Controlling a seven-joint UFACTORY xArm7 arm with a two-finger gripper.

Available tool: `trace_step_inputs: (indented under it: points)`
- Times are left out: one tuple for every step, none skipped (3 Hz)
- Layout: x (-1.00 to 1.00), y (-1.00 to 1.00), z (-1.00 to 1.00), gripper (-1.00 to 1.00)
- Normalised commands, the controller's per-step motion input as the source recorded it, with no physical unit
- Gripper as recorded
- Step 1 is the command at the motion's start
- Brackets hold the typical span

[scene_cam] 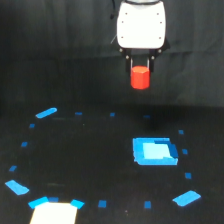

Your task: Pick up the red object from the table

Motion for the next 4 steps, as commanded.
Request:
trace_step_inputs:
  points:
    - [-0.33,0.35,0.49,-1.00]
    - [-0.23,-0.12,0.52,-0.97]
    - [-0.24,-0.05,0.78,-1.00]
    - [-0.27,0.42,0.57,-1.00]
